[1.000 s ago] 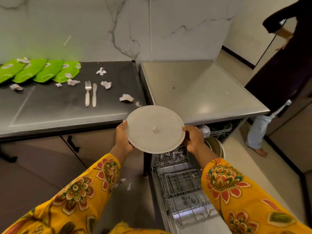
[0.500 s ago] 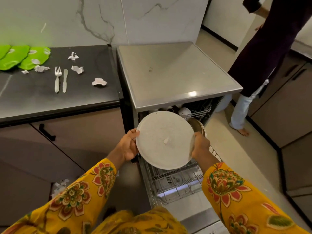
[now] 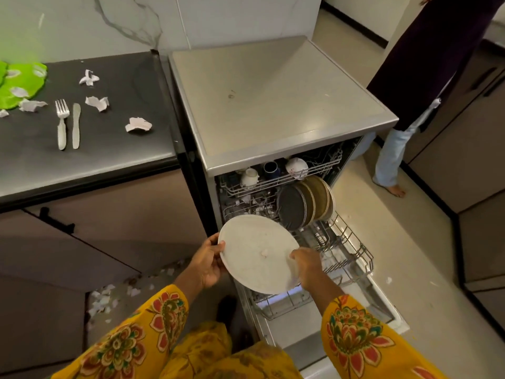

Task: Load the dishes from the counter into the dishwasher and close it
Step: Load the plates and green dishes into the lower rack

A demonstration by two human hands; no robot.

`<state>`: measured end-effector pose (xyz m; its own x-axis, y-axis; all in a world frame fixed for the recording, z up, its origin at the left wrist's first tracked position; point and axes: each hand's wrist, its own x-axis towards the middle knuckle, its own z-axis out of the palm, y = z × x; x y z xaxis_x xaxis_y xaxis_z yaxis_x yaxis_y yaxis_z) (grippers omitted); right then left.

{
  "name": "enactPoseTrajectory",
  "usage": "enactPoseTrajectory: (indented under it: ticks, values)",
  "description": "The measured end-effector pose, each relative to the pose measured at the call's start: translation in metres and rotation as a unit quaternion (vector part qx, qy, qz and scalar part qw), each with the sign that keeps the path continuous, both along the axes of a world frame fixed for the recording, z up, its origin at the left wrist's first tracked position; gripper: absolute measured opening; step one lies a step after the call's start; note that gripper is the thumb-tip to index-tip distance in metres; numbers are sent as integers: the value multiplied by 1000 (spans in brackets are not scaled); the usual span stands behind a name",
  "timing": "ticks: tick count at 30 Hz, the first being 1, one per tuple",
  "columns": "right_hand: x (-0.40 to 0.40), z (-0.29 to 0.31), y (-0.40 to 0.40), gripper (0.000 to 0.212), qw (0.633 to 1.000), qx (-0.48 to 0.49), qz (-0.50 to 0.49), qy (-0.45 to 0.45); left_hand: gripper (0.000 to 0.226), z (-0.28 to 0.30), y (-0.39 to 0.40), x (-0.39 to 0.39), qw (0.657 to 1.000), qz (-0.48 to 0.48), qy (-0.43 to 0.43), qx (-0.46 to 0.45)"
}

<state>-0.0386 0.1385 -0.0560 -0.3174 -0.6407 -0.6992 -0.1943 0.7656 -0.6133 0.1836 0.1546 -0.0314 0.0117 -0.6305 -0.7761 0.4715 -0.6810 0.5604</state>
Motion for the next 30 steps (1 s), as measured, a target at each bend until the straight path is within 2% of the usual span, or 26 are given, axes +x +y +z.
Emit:
enactPoseTrajectory:
  ticks: [2,6,10,16,20,24,26,28,30]
  values:
    - [2,-10,-2,20,998,13,60,22,31,-8,-5,-1,1000,5,5,21]
    - [7,-27,-2,11,995,38,92,-9,36,-24,-23,-5,999,7,16,40]
    - [15,-38,-9,36,988,41,151,9,40,-38,-49,-14,998,9,9,53]
    - [32,-60,-35,38,964,-11,261,43,43,-59,-92,-28,997,29,6,68]
    - [37,-74,-56,50,938,-43,336,72,47,-82,-121,-37,997,38,2,70]
    - [34,-110,-72,79,910,-112,371,151,48,-104,-146,-46,997,51,18,61]
    - [31,-123,-84,75,883,-108,409,201,48,-116,-159,-52,996,57,25,61]
    - [29,-135,-101,68,828,-106,465,296,49,-128,-171,-58,996,56,24,59]
    - [32,-150,-112,61,812,-76,478,327,50,-142,-181,-63,996,56,29,58]
